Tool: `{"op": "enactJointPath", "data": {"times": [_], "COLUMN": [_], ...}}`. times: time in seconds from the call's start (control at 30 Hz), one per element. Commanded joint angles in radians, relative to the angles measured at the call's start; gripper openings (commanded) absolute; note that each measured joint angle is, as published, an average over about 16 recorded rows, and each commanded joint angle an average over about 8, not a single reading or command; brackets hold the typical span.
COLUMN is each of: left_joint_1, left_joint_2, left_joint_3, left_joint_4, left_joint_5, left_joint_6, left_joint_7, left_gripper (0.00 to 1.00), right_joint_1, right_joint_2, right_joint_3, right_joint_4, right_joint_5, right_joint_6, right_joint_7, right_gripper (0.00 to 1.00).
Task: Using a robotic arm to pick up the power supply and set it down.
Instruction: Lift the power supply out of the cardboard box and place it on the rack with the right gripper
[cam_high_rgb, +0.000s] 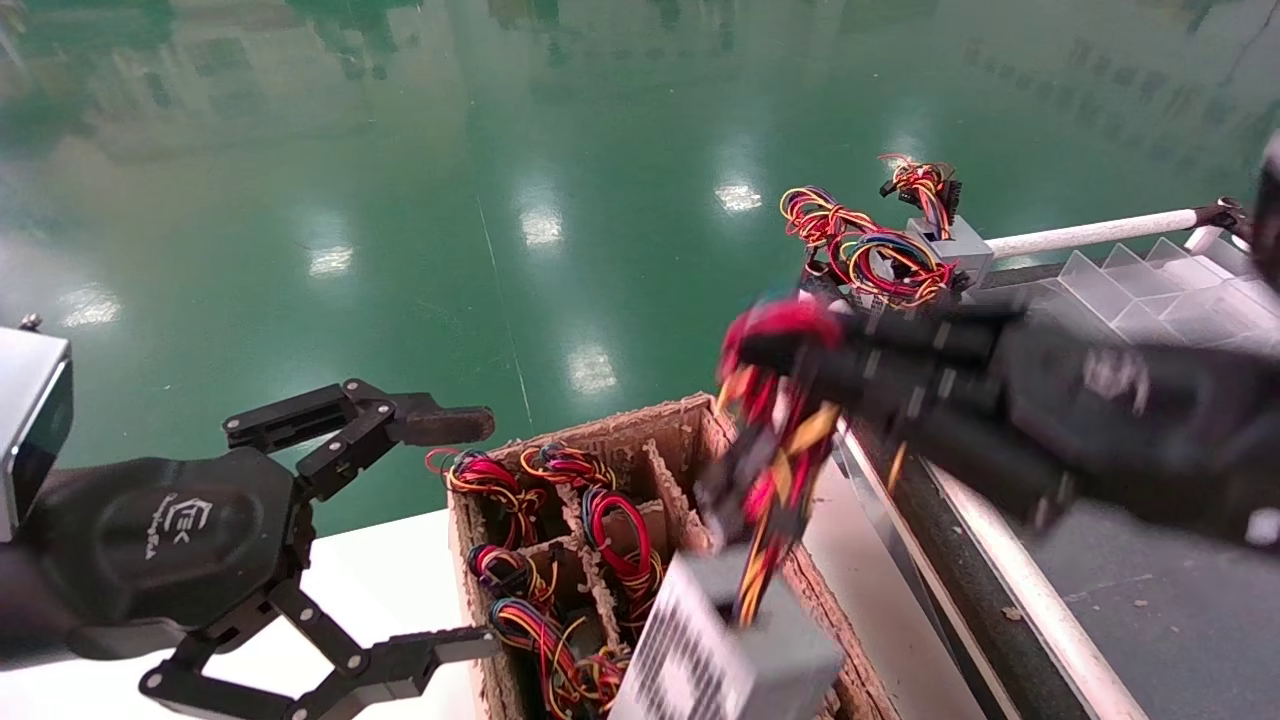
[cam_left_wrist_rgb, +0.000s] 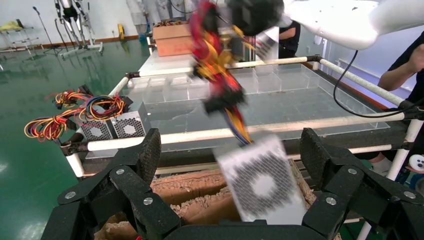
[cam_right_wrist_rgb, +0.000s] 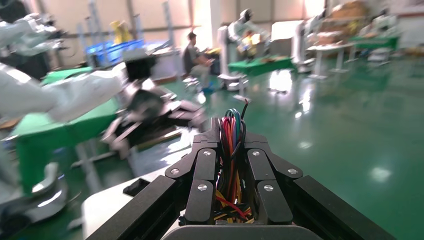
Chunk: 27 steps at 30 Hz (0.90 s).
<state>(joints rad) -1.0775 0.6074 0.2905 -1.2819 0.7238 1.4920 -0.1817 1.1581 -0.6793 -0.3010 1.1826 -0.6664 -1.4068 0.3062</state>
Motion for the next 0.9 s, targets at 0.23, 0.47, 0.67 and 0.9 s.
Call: {"op": "enactJointPath", "data": {"times": [0.23, 0.47, 0.67, 0.9], "left_joint_1": [0.000, 0.000, 0.000, 0.000], "left_joint_2": [0.000, 0.000, -0.001, -0.001], "left_joint_3": [0.001, 0.001, 0.001, 0.002], "left_joint_4": [0.000, 0.000, 0.000, 0.000], "left_joint_5": [0.000, -0.001, -0.001, -0.001], "left_joint_6": [0.000, 0.000, -0.001, -0.001], "left_joint_7": [0.000, 0.000, 0.001, 0.001], "left_gripper": [1.00, 1.00, 1.00, 1.00], "right_joint_1": [0.154, 0.291, 0.395, 0.482], "right_joint_2": [-0.035, -0.063, -0.071, -0.054], "right_joint_3": [-0.009, -0.028, -0.045, -0.070], "right_joint_4": [-0.218, -0.460, -0.672, -0.851], "right_joint_5": [-0.052, -0.132, -0.190, -0.248], "right_joint_6": [-0.006, -0.011, -0.030, -0.066], "right_joint_7": [-0.024, -0.110, -0.186, -0.266], "right_gripper": [0.00, 0.00, 0.00, 0.00]}}
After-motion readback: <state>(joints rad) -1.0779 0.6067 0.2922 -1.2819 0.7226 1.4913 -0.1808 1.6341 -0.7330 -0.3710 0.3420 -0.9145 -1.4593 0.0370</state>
